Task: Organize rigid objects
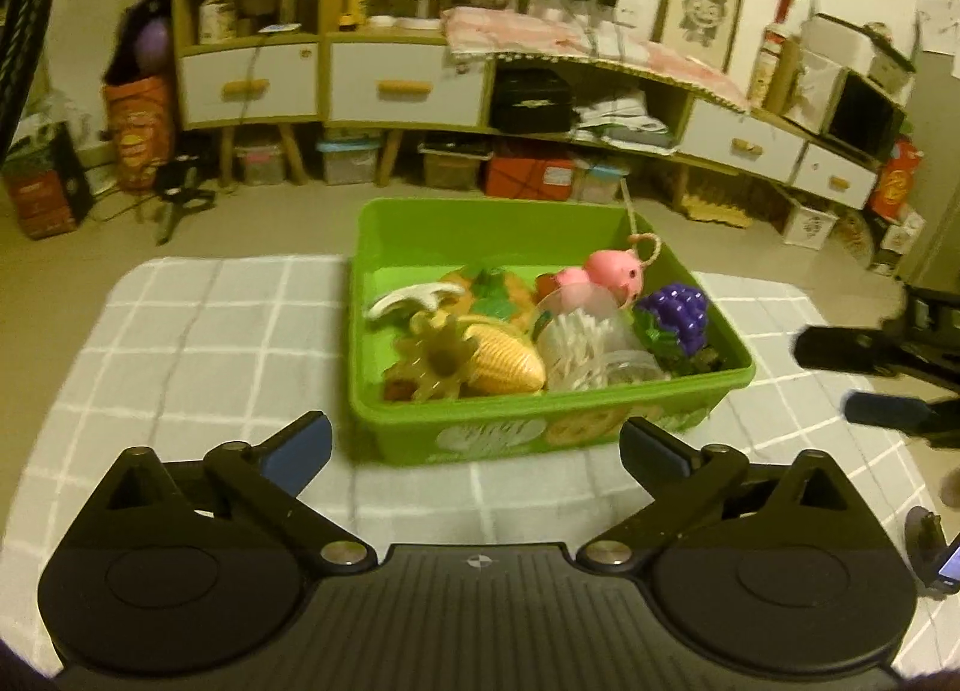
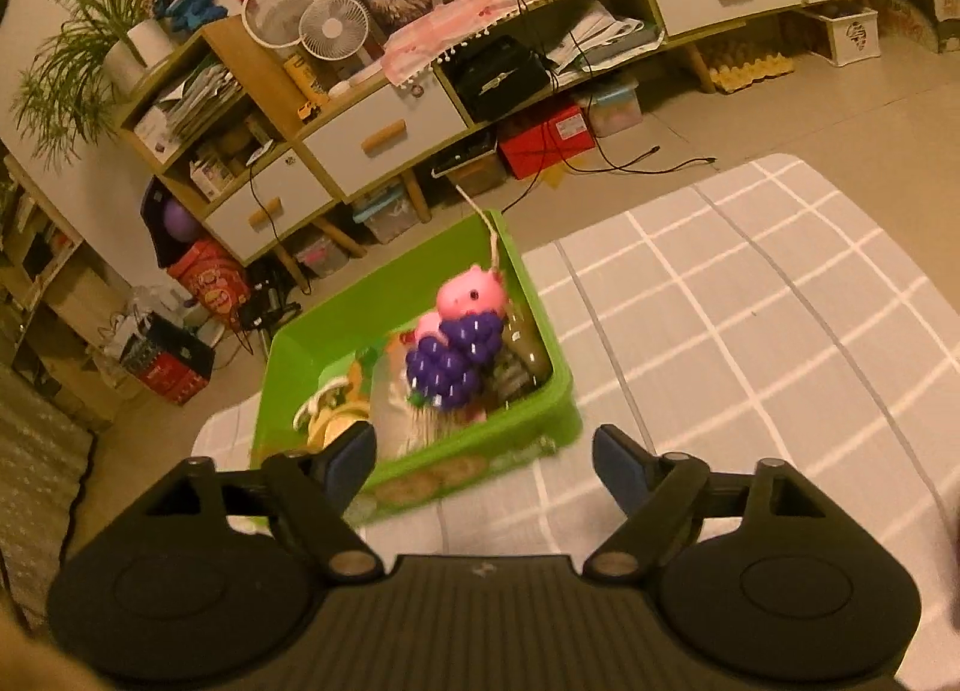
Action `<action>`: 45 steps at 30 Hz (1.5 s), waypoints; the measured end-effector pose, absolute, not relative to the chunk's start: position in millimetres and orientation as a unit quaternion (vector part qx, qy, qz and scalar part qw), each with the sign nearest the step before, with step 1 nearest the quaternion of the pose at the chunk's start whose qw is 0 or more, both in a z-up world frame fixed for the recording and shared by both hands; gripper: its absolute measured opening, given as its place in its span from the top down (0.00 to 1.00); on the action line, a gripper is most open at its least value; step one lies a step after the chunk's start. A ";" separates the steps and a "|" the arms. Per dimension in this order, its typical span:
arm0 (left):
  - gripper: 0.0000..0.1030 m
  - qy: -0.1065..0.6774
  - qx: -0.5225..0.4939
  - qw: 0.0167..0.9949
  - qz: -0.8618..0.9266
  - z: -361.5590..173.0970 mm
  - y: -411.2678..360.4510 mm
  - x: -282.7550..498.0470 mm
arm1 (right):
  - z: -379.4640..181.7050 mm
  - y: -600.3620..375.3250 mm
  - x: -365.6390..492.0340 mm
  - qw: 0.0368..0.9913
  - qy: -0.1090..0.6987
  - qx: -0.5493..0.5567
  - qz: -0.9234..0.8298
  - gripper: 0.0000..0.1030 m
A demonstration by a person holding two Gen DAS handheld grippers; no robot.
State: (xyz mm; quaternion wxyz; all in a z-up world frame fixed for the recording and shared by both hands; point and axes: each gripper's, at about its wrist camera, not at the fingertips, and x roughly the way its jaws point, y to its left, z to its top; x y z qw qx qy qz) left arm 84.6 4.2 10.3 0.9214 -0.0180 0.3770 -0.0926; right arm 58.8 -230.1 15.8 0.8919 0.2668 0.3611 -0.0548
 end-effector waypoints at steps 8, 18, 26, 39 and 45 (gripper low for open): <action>0.02 0.411 -0.030 0.911 -0.034 13.7 8.7 58.3 | 17.5 -199.6 21.0 0.905 0.381 0.183 -0.058 0.43; 0.02 0.419 0.024 0.908 -0.013 5.4 14.5 42.2 | 6.0 -184.5 9.4 0.912 0.392 0.106 -0.064 0.42; 0.02 0.418 0.030 0.908 -0.022 9.8 20.4 34.4 | 0.2 -178.1 13.2 0.910 0.398 0.093 -0.073 0.42; 0.02 0.423 0.029 0.905 -0.033 8.8 17.1 27.8 | 5.1 -170.3 11.4 0.916 0.387 0.078 -0.070 0.42; 0.02 0.425 0.032 0.904 -0.036 5.9 13.1 25.1 | 4.1 -175.1 10.6 0.914 0.388 0.090 -0.076 0.42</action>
